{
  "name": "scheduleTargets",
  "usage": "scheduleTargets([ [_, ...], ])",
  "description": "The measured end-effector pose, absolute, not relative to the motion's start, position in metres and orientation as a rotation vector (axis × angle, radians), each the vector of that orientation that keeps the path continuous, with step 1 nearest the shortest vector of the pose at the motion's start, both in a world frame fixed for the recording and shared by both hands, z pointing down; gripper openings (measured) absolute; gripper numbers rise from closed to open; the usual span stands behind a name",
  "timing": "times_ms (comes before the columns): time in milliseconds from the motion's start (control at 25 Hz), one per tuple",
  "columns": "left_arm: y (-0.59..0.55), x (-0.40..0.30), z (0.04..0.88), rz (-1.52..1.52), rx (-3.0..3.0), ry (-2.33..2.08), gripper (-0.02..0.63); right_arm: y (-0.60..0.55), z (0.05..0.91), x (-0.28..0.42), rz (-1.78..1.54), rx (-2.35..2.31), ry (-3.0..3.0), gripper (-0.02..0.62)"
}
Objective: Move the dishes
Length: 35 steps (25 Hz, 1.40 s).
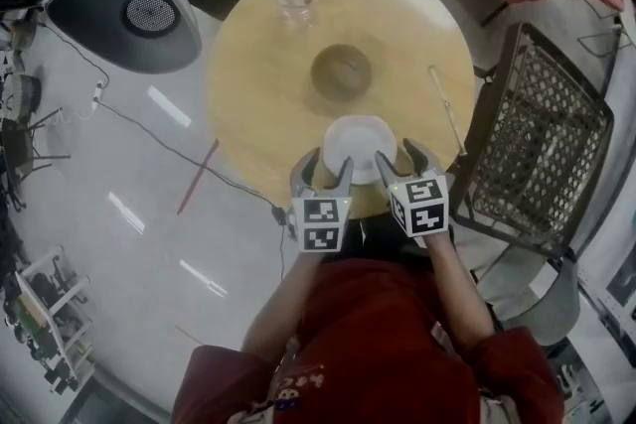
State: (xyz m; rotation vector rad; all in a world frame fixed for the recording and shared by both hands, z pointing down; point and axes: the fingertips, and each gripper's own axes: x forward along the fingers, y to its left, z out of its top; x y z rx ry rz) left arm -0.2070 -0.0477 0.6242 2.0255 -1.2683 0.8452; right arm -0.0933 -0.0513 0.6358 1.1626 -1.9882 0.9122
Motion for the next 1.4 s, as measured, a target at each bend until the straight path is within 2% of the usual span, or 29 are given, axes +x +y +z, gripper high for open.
scheduleTargets([
  [760, -0.041, -0.205, 0.645, 0.873, 1.984, -1.218, 0.259, -0.044, 0.653, -0.104, 0.931, 1.128, -1.942, 0.233],
  [960, -0.04, -0.209, 0.646, 0.947, 2.01, -1.195, 0.205, -0.046, 0.651, -0.107, 0.924, 1.151, -1.921, 0.233],
  [1400, -0.056, -0.205, 0.635, 0.93, 2.081, -1.167, 0.207, -0.051, 0.643, -0.105, 0.945, 1.225, -1.918, 0.233],
])
